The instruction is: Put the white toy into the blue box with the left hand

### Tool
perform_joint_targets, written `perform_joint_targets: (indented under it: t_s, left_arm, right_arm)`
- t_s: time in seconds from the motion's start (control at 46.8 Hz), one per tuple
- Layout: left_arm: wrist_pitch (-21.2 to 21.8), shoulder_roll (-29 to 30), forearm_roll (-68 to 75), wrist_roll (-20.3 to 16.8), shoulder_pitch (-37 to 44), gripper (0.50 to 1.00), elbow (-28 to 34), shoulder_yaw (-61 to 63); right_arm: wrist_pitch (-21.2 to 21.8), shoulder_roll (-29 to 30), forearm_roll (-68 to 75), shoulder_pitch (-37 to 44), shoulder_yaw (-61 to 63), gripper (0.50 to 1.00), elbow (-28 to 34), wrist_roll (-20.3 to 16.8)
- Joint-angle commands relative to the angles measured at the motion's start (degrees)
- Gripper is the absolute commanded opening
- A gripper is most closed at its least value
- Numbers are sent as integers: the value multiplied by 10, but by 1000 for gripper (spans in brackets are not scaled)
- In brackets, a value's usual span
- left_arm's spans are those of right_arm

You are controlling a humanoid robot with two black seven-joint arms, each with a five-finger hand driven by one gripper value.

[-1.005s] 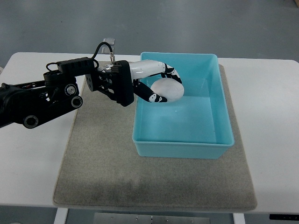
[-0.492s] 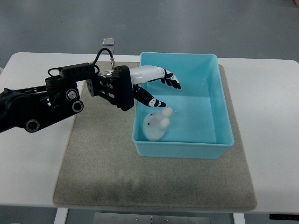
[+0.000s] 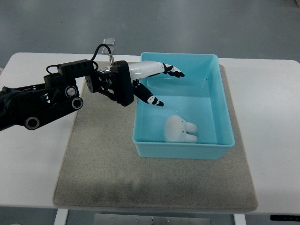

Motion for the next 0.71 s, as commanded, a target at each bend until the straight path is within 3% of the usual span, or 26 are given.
perform_joint_targets:
  t_s: [0.0, 0.235, 0.428, 0.684]
  left_arm:
    - [25, 3, -10, -7, 1, 956, 0, -16]
    - [91, 5, -37, -10, 2, 962, 14, -25]
    - [105, 5, -90, -10, 3, 962, 58, -26]
    - [112, 5, -275, -10, 5, 962, 101, -45]
  right_arm:
    - [0, 0, 0, 0, 0, 936, 0, 0]
    - [0, 0, 0, 0, 0, 936, 0, 0]
    - [0, 0, 0, 0, 0, 936, 0, 0]
    - [0, 0, 0, 0, 0, 936, 0, 0]
